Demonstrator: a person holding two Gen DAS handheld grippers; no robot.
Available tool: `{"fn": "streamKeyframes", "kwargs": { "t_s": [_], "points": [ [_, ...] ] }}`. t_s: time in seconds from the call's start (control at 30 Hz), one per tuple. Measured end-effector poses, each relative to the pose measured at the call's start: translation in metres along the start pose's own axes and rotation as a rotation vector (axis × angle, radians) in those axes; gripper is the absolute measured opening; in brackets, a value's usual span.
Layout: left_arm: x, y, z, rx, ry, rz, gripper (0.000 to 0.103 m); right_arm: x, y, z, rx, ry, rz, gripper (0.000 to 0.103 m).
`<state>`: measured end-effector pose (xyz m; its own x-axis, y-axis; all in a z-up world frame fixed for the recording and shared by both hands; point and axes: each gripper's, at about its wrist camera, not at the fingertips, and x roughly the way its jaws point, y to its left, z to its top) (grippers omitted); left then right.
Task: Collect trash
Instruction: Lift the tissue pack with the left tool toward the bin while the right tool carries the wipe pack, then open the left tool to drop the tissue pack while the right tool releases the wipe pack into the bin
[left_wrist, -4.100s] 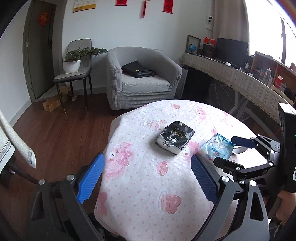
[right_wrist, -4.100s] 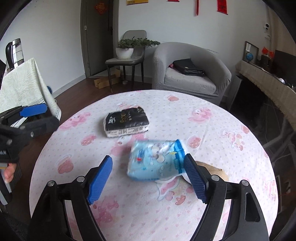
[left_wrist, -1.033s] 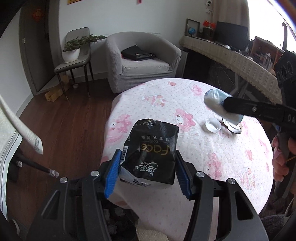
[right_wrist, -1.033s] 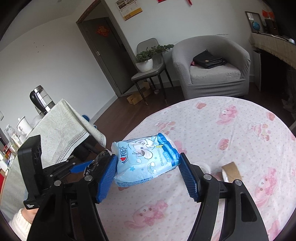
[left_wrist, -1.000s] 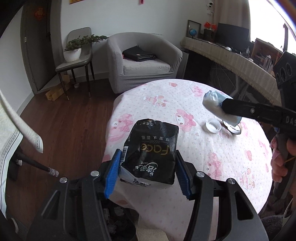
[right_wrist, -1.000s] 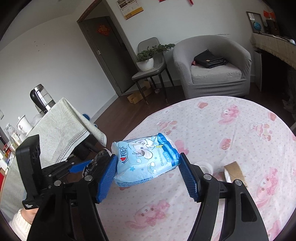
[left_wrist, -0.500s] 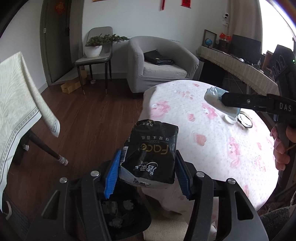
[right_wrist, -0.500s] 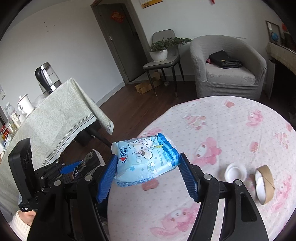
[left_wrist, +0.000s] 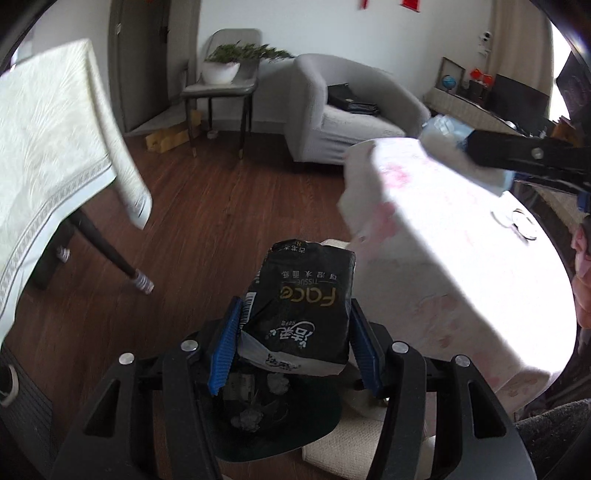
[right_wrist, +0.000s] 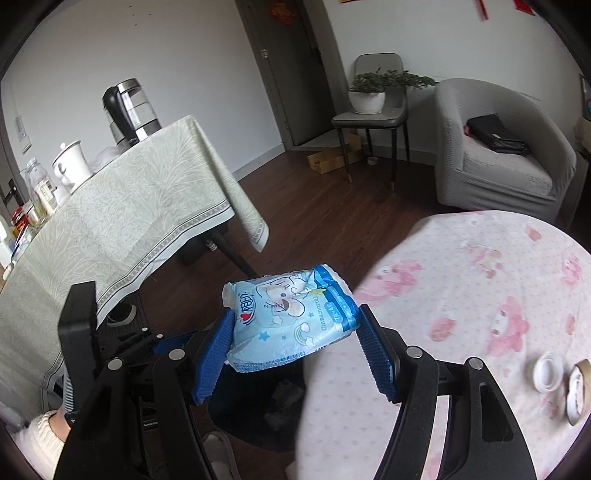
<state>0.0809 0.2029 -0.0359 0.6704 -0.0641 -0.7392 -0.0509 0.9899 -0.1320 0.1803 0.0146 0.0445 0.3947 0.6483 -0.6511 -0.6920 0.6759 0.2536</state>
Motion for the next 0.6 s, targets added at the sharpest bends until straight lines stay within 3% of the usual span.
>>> {"fn": "streamKeyframes", "kwargs": {
  "t_s": [0.4,0.6],
  "points": [
    [0.026,0.045,-0.032,-0.011,0.132,0.084,0.059,0.045,0.043,-0.002,-0.067,0.075,0.023,0.068],
    [0.043,0.06,-0.053,-0.037,0.226,0.075,0.059,0.063,0.053,-0.006,-0.084,0.111,0.027,0.068]
  ]
}}
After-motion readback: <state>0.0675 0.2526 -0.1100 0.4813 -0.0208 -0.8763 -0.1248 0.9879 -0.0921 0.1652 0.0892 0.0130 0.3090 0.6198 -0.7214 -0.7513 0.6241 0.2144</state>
